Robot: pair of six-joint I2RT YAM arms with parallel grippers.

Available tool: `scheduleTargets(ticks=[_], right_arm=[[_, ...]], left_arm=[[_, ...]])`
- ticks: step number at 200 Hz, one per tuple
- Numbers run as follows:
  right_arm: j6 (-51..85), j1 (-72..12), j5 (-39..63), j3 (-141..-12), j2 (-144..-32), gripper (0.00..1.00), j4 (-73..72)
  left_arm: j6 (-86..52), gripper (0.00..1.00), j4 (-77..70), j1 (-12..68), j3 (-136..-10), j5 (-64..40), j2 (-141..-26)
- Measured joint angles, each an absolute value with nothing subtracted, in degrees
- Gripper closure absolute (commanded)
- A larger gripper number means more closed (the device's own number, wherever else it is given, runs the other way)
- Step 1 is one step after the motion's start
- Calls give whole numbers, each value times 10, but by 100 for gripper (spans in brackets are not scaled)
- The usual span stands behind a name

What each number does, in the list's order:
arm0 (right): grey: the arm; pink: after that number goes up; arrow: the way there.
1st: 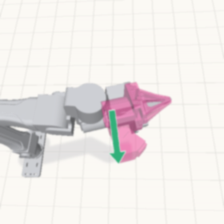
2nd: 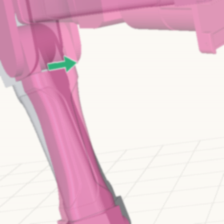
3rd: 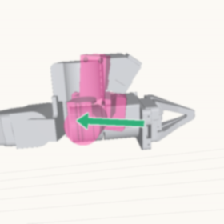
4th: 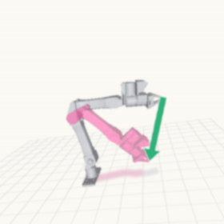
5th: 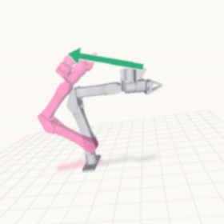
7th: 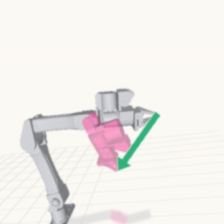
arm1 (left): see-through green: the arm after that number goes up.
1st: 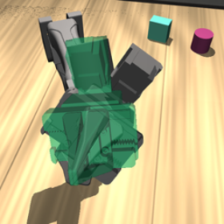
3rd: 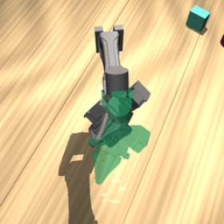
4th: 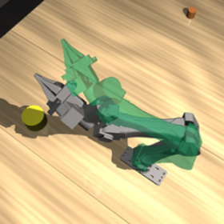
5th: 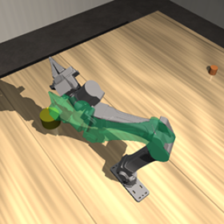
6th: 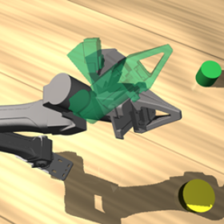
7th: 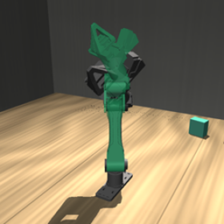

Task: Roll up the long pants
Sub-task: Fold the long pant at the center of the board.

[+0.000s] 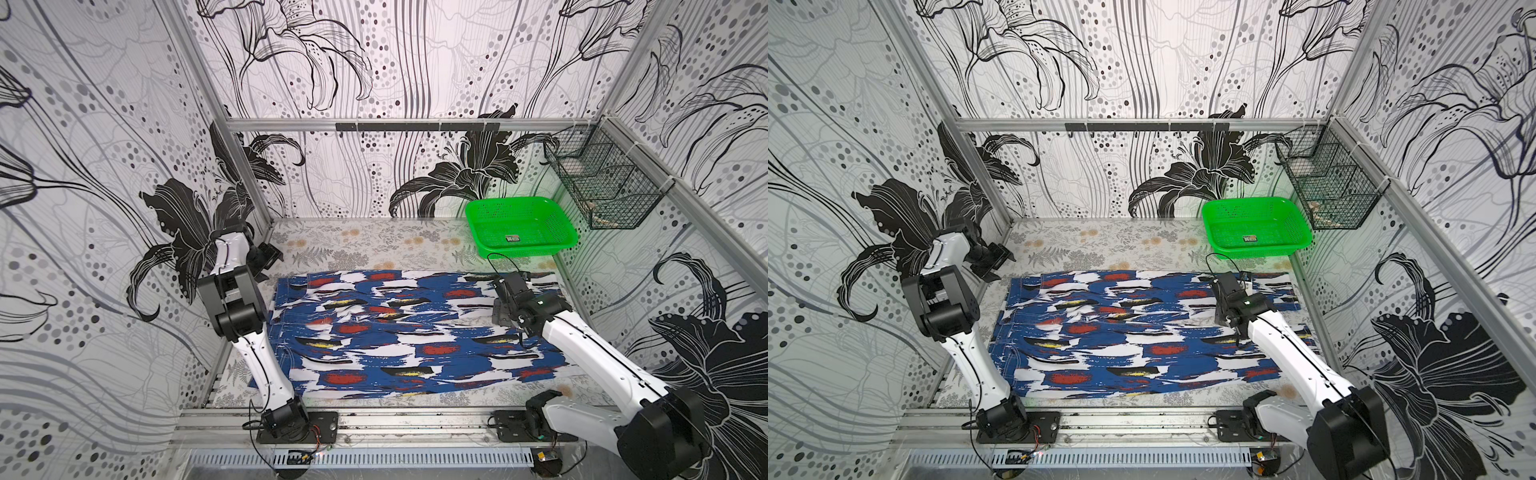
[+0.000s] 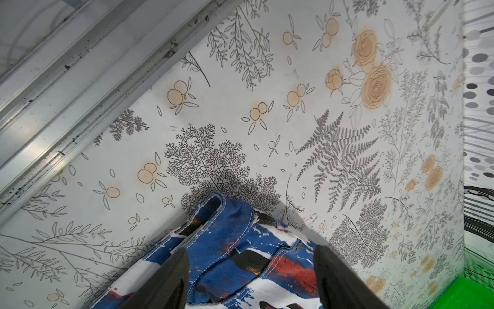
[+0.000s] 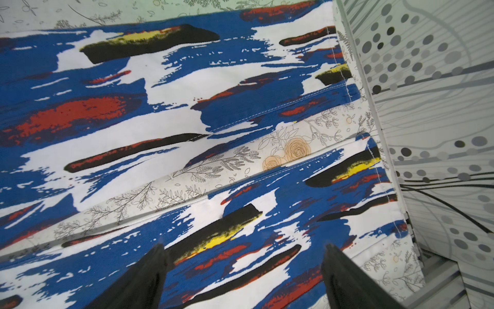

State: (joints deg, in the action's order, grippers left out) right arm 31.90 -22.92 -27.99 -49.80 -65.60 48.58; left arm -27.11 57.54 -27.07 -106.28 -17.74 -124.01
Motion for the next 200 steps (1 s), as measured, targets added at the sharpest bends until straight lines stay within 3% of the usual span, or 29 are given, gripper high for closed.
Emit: scheduleTargets(ticks=[200], right_arm=[[319,-225,-275,-468,-650,5,484]], left_arm=[[-270,26,550,-265,-1052,-173,-1287]])
